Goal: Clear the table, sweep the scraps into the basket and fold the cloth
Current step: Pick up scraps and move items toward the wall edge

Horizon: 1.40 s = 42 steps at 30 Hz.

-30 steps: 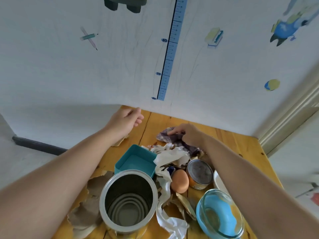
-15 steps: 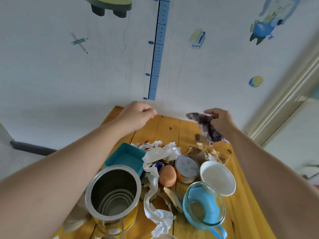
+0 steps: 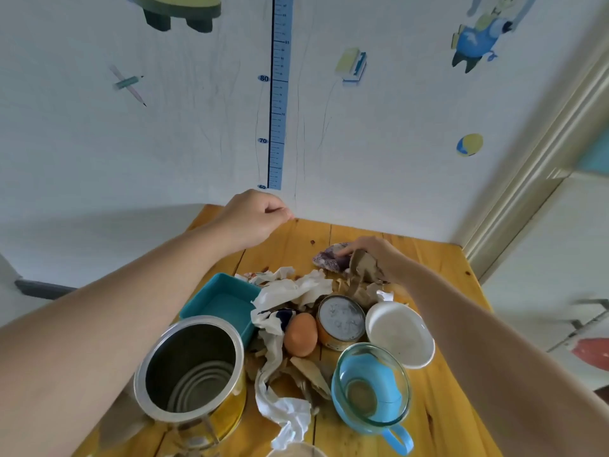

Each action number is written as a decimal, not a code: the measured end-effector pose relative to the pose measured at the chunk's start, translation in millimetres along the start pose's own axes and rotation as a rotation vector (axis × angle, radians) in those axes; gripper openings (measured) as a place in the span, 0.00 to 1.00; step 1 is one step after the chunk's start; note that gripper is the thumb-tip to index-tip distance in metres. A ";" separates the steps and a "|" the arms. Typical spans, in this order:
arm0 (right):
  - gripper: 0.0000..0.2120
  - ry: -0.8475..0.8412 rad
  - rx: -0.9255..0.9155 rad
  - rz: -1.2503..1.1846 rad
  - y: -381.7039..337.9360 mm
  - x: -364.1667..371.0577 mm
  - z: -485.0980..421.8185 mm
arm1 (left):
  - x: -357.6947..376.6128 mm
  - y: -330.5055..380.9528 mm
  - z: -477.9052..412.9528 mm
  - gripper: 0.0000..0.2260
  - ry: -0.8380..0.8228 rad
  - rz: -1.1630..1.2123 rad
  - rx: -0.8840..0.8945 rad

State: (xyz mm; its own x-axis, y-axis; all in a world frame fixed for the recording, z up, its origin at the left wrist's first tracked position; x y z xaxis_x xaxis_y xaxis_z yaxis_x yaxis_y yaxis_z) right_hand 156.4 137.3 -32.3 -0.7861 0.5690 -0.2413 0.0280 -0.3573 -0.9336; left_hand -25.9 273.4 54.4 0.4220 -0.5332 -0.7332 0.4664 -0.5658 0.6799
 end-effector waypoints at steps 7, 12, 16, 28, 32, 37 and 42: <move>0.08 -0.104 -0.014 0.059 -6.2 36.2 6.2 | -3.6 8.8 9.5 0.14 0.023 0.000 -0.005; 0.12 -0.043 -0.370 0.563 -24.9 32.7 19.2 | -4.5 15.6 15.5 0.11 0.014 -0.002 -0.002; 0.20 0.252 -0.522 0.669 -39.4 -18.0 34.9 | -5.8 17.8 19.2 0.11 0.027 -0.006 -0.003; 0.24 0.342 -0.242 0.755 43.6 -70.6 68.9 | 8.9 36.7 31.6 0.11 0.025 0.010 0.058; 0.24 0.310 -0.269 0.744 38.0 -51.8 64.2 | 14.9 41.5 34.5 0.11 0.016 0.006 0.089; 0.24 0.230 -0.321 0.683 28.7 -36.1 63.8 | 15.7 46.5 38.5 0.11 0.021 0.000 0.108; 0.22 0.443 -0.375 0.562 15.1 -51.2 75.5 | 13.3 51.9 45.9 0.11 0.029 0.012 0.118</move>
State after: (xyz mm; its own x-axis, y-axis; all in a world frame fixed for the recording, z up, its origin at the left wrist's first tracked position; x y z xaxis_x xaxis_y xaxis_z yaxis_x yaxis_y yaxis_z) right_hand 150.5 46.9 -14.1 -0.2776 0.6471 -0.7101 0.6132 -0.4496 -0.6495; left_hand -31.7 208.1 80.4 0.4500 -0.5232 -0.7237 0.3673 -0.6303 0.6840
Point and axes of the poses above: each hand's wrist, its own z-axis away from the middle knuckle, its own x-axis out of the palm, y = z × x, the point moved 3 cm from there along -z, towards the middle knuckle, and after that the axes turned 14 degrees about -x, right-handed, at the moved point
